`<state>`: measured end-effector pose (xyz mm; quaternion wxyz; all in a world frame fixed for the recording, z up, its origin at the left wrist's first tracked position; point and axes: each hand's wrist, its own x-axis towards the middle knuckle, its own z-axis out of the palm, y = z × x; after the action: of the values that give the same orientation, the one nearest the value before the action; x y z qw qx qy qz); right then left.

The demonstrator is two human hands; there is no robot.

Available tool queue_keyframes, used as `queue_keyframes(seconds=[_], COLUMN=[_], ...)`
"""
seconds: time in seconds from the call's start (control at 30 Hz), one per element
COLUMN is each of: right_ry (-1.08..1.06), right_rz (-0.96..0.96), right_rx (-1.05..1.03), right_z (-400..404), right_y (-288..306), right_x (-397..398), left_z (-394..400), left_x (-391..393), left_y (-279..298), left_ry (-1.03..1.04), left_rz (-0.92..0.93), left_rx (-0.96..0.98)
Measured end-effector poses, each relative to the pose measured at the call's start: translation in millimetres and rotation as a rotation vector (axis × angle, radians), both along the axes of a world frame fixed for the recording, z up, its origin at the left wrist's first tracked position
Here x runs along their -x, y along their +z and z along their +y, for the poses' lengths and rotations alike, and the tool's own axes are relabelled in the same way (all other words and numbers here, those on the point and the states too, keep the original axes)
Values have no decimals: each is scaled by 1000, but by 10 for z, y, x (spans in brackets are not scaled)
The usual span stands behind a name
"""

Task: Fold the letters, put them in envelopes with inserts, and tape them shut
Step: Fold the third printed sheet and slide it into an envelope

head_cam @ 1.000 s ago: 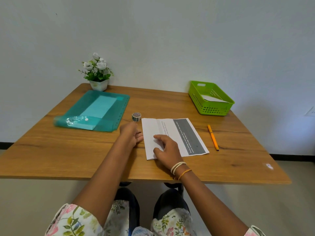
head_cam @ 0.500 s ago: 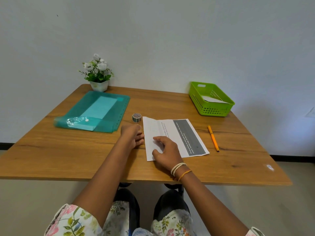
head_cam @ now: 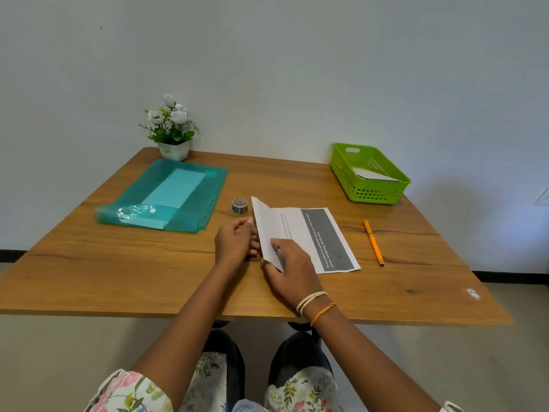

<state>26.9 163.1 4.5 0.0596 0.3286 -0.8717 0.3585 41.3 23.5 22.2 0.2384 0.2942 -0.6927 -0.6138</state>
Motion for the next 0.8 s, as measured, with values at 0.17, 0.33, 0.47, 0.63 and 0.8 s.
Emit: queue_keyframes(seconds=[0.17,0.33,0.47,0.63,0.8], right_ry=[-172,-256,-283,-343,-309], right_rz=[-188,-333,-316,-62,96], right_rx=[324,389,328,2,-231], right_z=[2,38,65,135,225], right_y=[55,73,93,43,-28], right_x=[30,29,72,95,101], left_z=[65,164,147,151,152], left_x=[-15,-18,-1,24,35], left_y=[-184,-206,-230,-272,-307], left_ry=[-246,-489,-522,-532,-533], left_rz=[-16,-206,-288,-335,-347], left_rx=[614,1010,1069,1108,1124])
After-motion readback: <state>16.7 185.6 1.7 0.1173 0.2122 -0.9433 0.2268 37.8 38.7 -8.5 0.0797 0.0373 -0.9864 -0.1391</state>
